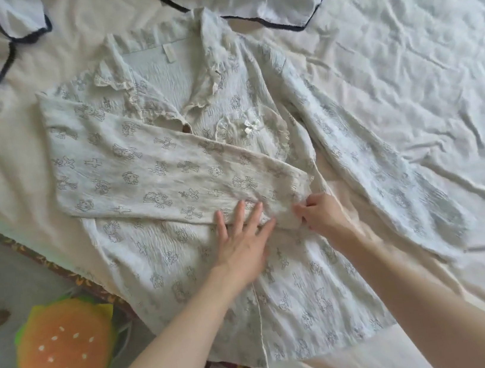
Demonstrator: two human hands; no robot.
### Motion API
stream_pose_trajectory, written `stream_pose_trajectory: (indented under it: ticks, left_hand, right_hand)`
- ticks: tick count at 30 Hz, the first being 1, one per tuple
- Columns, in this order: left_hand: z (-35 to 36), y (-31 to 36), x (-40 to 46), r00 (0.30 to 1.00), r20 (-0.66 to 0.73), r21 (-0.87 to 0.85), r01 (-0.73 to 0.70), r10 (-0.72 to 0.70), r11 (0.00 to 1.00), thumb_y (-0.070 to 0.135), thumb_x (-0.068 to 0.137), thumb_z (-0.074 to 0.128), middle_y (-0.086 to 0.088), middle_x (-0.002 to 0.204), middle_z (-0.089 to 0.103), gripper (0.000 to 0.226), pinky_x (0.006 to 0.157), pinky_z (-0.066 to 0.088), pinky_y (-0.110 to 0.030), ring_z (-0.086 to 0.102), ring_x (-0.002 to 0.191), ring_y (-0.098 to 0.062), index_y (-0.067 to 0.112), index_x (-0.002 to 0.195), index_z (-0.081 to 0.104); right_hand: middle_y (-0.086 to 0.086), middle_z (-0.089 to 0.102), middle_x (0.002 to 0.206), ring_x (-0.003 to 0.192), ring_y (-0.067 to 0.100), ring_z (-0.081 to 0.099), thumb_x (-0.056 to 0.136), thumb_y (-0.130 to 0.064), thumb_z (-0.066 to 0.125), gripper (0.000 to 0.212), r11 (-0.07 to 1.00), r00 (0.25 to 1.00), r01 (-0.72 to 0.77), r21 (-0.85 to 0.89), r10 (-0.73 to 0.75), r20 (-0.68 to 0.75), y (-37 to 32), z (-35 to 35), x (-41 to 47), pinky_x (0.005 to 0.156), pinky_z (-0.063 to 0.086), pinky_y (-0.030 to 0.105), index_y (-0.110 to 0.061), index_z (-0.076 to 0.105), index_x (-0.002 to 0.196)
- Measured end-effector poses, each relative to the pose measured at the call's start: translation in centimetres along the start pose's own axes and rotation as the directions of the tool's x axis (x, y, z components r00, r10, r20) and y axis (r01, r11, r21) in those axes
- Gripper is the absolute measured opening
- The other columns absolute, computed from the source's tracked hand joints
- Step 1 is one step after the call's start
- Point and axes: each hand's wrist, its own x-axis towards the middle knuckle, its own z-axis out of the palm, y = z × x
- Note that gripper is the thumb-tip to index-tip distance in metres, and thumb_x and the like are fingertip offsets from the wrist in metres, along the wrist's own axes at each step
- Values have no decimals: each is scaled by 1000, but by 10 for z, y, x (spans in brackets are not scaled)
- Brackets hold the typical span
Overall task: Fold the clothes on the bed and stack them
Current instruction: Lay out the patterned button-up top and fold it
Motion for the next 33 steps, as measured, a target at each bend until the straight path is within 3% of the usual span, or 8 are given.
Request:
stream_pose_trajectory:
  ticks: [7, 11, 16, 20, 24, 28, 31, 33]
  left_hand:
    - [-15, 17, 17, 979, -204, -59, 0, -12, 998, 19, 100, 36, -3, 157, 5, 45, 115, -8, -54, -6, 146, -24, 24, 144, 29]
    - [-21, 17, 36, 997, 71, -15, 34, -33, 999, 39, 101, 29, 4, 156, -20, 53, 106, -17, -57, -28, 140, -26, 35, 150, 10]
    - [-32, 11, 51, 977, 209, 9, 47, -48, 999, 43, 99, 34, 6, 158, -10, 52, 113, 1, -63, -15, 145, -26, 39, 148, 19]
    - [-44, 8, 57, 964, 262, -53, 60, -44, 997, 40, 99, 37, 6, 160, -3, 49, 114, 8, -61, -8, 147, -24, 36, 147, 27]
    - [-56, 18, 52, 968, 236, -288, 151, -82, 946, 35, 100, 41, 6, 158, 16, 40, 117, 13, -50, 5, 147, -19, 30, 140, 42]
    - [-82, 45, 48, 979, 134, -726, 202, -153, 657, 36, 99, 44, 7, 131, 55, 29, 95, 40, -29, 50, 118, -9, 25, 123, 56]
    - [-111, 65, 49, 960, 239, -963, 254, -146, 95, 47, 91, 51, -5, 114, 67, 38, 89, 52, -40, 64, 104, -19, 18, 114, 59]
    - [-127, 71, 49, 967, 232, -972, 233, -103, -3, 45, 83, 60, -11, 109, 69, 47, 88, 52, -44, 67, 97, -25, 12, 117, 59]
  right_hand:
    - [1, 63, 73, 58, 13, 54, 94, -23, 52, 21, 982, 976, 182, -51, -187, -108, 14, -37, -1, 61, 46, 30, -14, 61, 77]
    - [12, 58, 110, 102, 28, 52, 95, -23, 47, 29, 938, 846, 210, -275, -316, -431, 31, -84, 24, 87, 39, 39, -6, 55, 118]
    - [16, 40, 143, 138, 31, 27, 94, -23, 43, 52, 836, 923, 55, -546, -252, -292, 76, -137, 60, 113, 13, 53, -6, 29, 141]
    - [22, 57, 117, 117, 37, 49, 94, -18, 42, 31, 799, 935, 12, -601, -222, -277, 98, -149, 64, 105, 28, 49, -4, 51, 119]
    - [11, 49, 79, 74, 29, 49, 90, -9, 48, 22, 894, 877, 163, -418, -325, -353, 85, -149, 46, 59, 32, 35, -4, 48, 68]
    - [11, 51, 72, 58, 29, 49, 90, -5, 53, 22, 832, 681, 359, -423, -544, -490, 44, -136, -4, 49, 38, 35, 1, 54, 69]
    - [12, 59, 79, 58, 29, 56, 94, -8, 51, 20, 670, 632, 564, -482, -726, -270, 17, -110, -48, 48, 48, 41, -1, 64, 79]
    - [12, 61, 88, 66, 29, 60, 95, -10, 50, 19, 557, 595, 709, -433, -801, -55, 6, -89, -69, 55, 52, 45, -3, 67, 98]
